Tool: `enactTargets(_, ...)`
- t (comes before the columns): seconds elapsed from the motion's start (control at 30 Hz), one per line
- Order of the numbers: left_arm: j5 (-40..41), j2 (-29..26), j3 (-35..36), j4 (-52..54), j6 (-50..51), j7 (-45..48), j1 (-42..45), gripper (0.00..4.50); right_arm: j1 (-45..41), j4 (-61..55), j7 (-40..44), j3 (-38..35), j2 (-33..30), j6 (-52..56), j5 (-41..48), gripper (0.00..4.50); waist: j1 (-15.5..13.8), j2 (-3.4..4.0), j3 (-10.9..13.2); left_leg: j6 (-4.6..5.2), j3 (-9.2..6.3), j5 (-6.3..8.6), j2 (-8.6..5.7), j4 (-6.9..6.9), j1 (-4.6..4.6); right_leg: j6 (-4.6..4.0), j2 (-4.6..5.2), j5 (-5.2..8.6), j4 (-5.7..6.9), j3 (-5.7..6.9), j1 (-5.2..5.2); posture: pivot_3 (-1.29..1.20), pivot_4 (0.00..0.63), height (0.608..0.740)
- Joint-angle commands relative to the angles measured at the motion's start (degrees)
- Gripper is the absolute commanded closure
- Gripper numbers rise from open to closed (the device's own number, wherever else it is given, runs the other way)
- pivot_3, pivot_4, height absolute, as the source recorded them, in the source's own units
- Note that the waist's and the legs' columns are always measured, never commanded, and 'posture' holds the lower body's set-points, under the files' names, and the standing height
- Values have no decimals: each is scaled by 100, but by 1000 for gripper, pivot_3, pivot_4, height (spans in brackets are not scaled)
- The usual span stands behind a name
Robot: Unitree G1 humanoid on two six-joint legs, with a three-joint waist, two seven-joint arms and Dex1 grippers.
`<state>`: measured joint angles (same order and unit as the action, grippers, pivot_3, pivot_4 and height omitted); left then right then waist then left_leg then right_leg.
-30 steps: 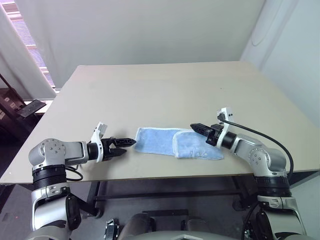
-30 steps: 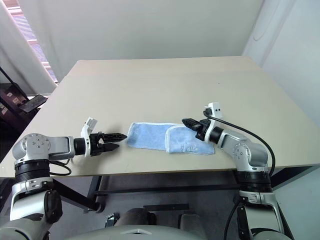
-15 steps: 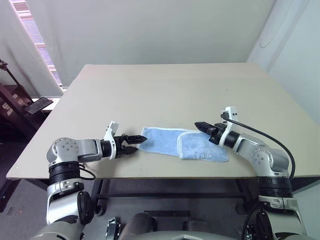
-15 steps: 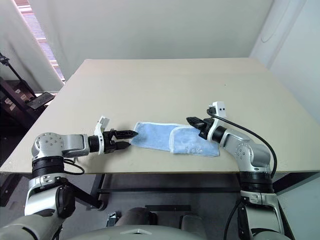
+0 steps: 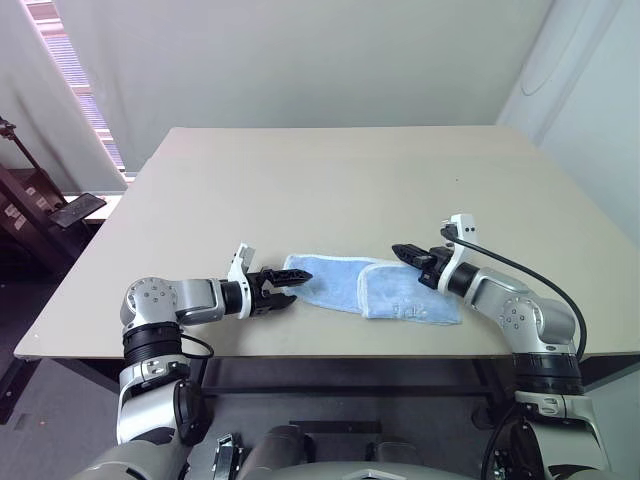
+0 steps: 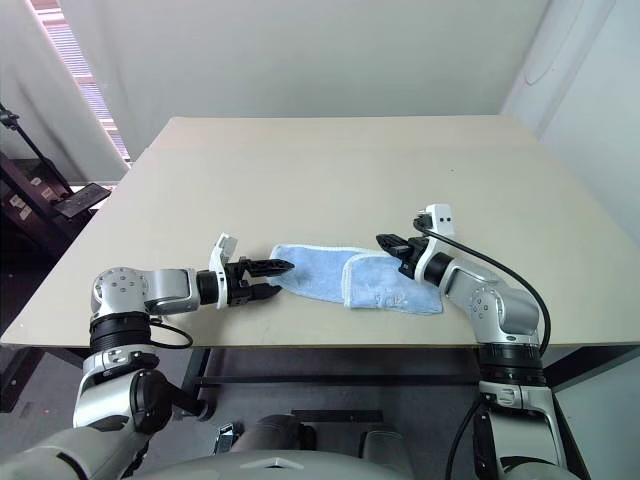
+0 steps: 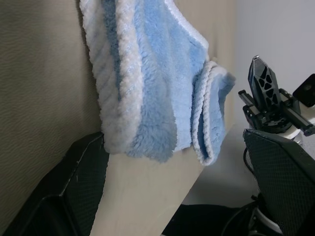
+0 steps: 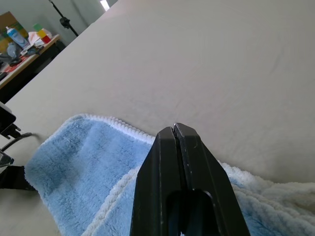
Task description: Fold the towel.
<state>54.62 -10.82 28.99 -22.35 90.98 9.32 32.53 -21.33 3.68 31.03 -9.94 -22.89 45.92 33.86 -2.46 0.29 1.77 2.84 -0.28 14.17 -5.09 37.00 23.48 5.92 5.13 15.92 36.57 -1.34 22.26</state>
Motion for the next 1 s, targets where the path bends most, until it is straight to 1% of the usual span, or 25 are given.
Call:
enactTargets(0.03, -155, 141, 45, -68, 149, -88, 36, 1256, -95, -6, -50, -176, -17, -134, -11, 4500, 17, -1, 1, 0, -2, 0, 0, -1, 0, 0, -1, 0, 0, 0, 1, 0, 0, 736)
enactTargets(0.1, -181, 153, 138, -69, 151, -125, 30, 2063, -105, 16, -97, -177, 1, -158, -26, 4500, 32, -4, 3, 0, -5, 0, 1, -8, 0, 0, -4, 0, -2, 0, 4, 0, 0, 736)
enactTargets(0.17, -198, 157, 216, -60, 151, -142, 31, 2750, -130, 59, -154, -199, 26, -187, -36, 4500, 37, -7, 4, 0, -10, 0, 4, -14, 0, 1, -10, -1, -3, 0, 10, 0, 0, 736)
enactTargets(0.2, -225, 146, 250, -43, 151, -154, 25, 3210, -152, 100, -177, -218, 27, -201, -39, 4500, 38, -6, 4, -1, -12, 0, 4, -18, 0, 2, -12, -1, -3, 0, 14, 0, 0, 736)
enactTargets(0.3, -348, 57, 301, 10, 142, -143, 8, 4237, -164, 135, -190, -218, 7, -236, -61, 4500, 41, -5, 3, -2, -14, -1, 6, -31, 0, 3, -14, -1, -3, 0, 21, 0, 0, 736)
enactTargets(0.33, -388, 31, 314, 25, 138, -132, 6, 4435, -157, 126, -183, -209, -1, -246, -72, 4500, 42, -3, 2, -2, -15, -1, 6, -34, 0, 3, -15, -1, -4, 0, 21, 0, 0, 736)
enactTargets(0.43, -403, -118, 137, 196, 148, 93, -39, 4435, -139, 107, -160, -200, -7, -274, -98, 4500, 71, -5, 3, -4, -19, -3, 6, -41, -1, 3, -16, -1, -4, 0, 24, 0, 0, 736)
enactTargets(0.5, -526, -256, -138, 392, -21, 222, -109, 4435, -100, 72, -90, -153, -38, -367, -152, 4500, 163, -5, 3, -6, -21, -4, 6, -45, -1, 2, -17, -1, -4, -1, 27, 0, 0, 736)
enactTargets(0.6, -681, -522, -440, 627, -314, 473, -198, 4435, 7, -96, 98, -117, -105, -389, -109, 4500, 216, -5, 3, -14, -22, -8, 6, -53, -1, 3, -18, -2, -4, -1, 31, 0, 0, 736)
enactTargets(0.7, -760, -811, -588, 685, -535, 787, -301, 4435, 94, -236, 241, -162, -158, -359, -26, 4500, 260, -9, 5, -29, -22, -17, 6, -77, -1, 4, -18, -2, -10, -4, 40, 0, 0, 736)
enactTargets(0.83, -683, -1320, -945, 1130, -701, 1449, -515, 4435, 236, -478, 452, -200, -244, -352, 60, 4500, 332, -11, 7, -36, -29, -22, 8, -100, 0, 4, -23, -2, -10, -3, 49, 0, 0, 736)
enactTargets(0.93, -709, -1638, -1210, 1518, -1195, 2041, -593, 4435, 279, -510, 463, -221, -286, -384, 20, 4500, 336, -13, 10, -36, -29, -22, 10, -105, 0, 2, -23, -1, -13, -3, 60, 0, 0, 736)
enactTargets(1.0, -823, -1882, -1610, 1853, -1582, 2506, -688, 4435, 304, -529, 466, -217, -321, -421, -17, 4500, 327, -11, 11, -37, -29, -22, 10, -105, 0, -3, -23, 2, -20, -3, 56, 0, 0, 736)
